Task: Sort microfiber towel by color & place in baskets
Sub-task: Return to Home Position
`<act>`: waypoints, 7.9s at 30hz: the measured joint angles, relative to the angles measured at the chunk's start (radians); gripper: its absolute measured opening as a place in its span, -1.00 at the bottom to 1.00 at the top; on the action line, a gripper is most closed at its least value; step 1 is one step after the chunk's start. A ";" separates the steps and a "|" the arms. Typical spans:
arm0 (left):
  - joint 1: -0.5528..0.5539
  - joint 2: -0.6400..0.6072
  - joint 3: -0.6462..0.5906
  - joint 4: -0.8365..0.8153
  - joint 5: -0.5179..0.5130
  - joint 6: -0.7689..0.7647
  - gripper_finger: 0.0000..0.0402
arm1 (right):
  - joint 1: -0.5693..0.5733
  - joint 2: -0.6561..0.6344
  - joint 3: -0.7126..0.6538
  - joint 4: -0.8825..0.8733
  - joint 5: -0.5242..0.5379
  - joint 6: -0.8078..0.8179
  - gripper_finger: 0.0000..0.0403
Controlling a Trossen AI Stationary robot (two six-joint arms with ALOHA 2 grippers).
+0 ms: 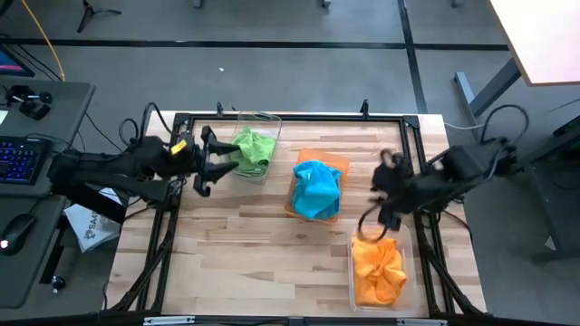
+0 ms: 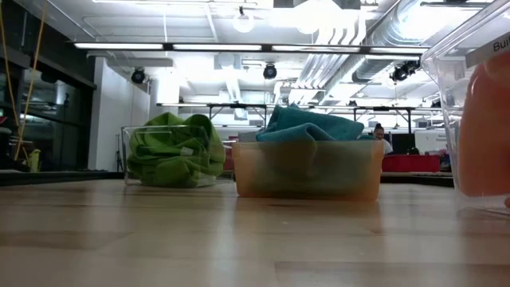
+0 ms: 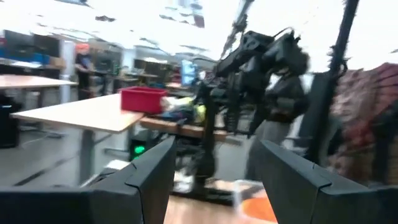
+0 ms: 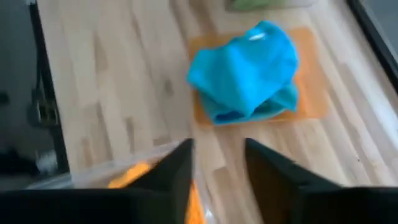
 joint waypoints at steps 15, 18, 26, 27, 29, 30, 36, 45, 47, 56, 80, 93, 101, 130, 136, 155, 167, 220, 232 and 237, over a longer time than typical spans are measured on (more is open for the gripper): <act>0.165 -0.023 -0.454 0.452 0.068 -0.186 -0.85 | -0.015 -0.726 -0.694 0.328 -0.004 0.309 -0.98; 0.163 -0.036 -0.573 0.564 0.015 -0.275 -0.95 | -0.015 -0.816 -0.764 0.388 0.037 0.300 -0.99; 0.113 -0.057 -0.684 0.600 -0.096 -0.363 -0.98 | -0.015 -1.009 -0.940 0.494 0.039 0.234 -1.00; 0.112 -0.055 -0.684 0.595 -0.096 -0.363 -0.98 | -0.015 -1.035 -0.968 0.513 0.034 0.214 -1.00; 0.112 -0.054 -0.684 0.575 -0.096 -0.384 -0.99 | -0.015 -1.090 -1.032 0.555 0.018 0.173 -1.00; 0.113 -0.053 -0.684 0.575 -0.096 -0.393 -0.99 | -0.015 -1.119 -1.066 0.588 0.016 0.150 -1.00; 0.113 -0.053 -0.684 0.568 -0.092 -0.395 -1.00 | -0.016 -1.291 -1.292 0.961 0.040 -0.122 -1.00; 0.114 -0.053 -0.684 0.557 -0.090 -0.395 -1.00 | -0.091 -1.380 -1.410 1.232 0.063 -0.438 -1.00; 0.114 -0.053 -0.684 0.557 -0.090 -0.395 -1.00 | -0.111 -1.379 -1.414 1.210 0.028 -0.443 -1.00; 0.114 -0.053 -0.684 0.556 -0.090 -0.395 -1.00 | -0.181 -1.378 -1.672 1.544 -0.192 -0.373 -1.00; 0.114 -0.077 -0.684 0.538 -0.089 -0.395 -1.00 | -0.453 -1.350 -1.834 1.580 -0.374 -0.543 -1.00; 0.126 -0.469 -0.684 0.051 -0.089 -0.395 -1.00 | -0.452 -1.344 -1.834 1.573 -0.328 -0.540 -1.00; 0.146 -0.613 -0.685 -0.196 -0.081 -0.395 -1.00 | -0.452 -1.344 -1.833 1.571 -0.327 -0.540 -1.00; -0.005 -0.735 -0.687 -0.201 -0.078 0.001 -1.00 | -0.452 -1.343 -1.832 1.570 -0.331 -0.540 -1.00; -0.039 -0.734 -0.687 -0.210 -0.035 0.192 -1.00 | -0.452 -1.344 -1.832 1.570 -0.331 -0.540 -1.00; -0.042 -0.734 -0.687 -0.199 -0.036 -0.021 -1.00 | -0.452 -1.343 -1.832 1.570 -0.330 -0.540 -1.00; -0.042 -0.734 -0.687 -0.199 -0.036 -0.021 -1.00 | -0.452 -1.343 -1.832 1.570 -0.330 -0.787 -1.00; -0.042 -0.734 -0.687 -0.199 -0.036 -0.020 -1.00 | -0.452 -1.343 -1.832 1.570 -0.330 -0.947 -1.00; -0.041 -0.734 -0.687 -0.199 -0.036 -0.020 -1.00 | -0.452 -1.343 -1.832 1.570 -0.330 -0.947 -1.00; -0.041 -0.734 -0.687 -0.199 -0.036 -0.020 -1.00 | -0.452 -1.344 -1.832 1.570 -0.330 -0.947 -1.00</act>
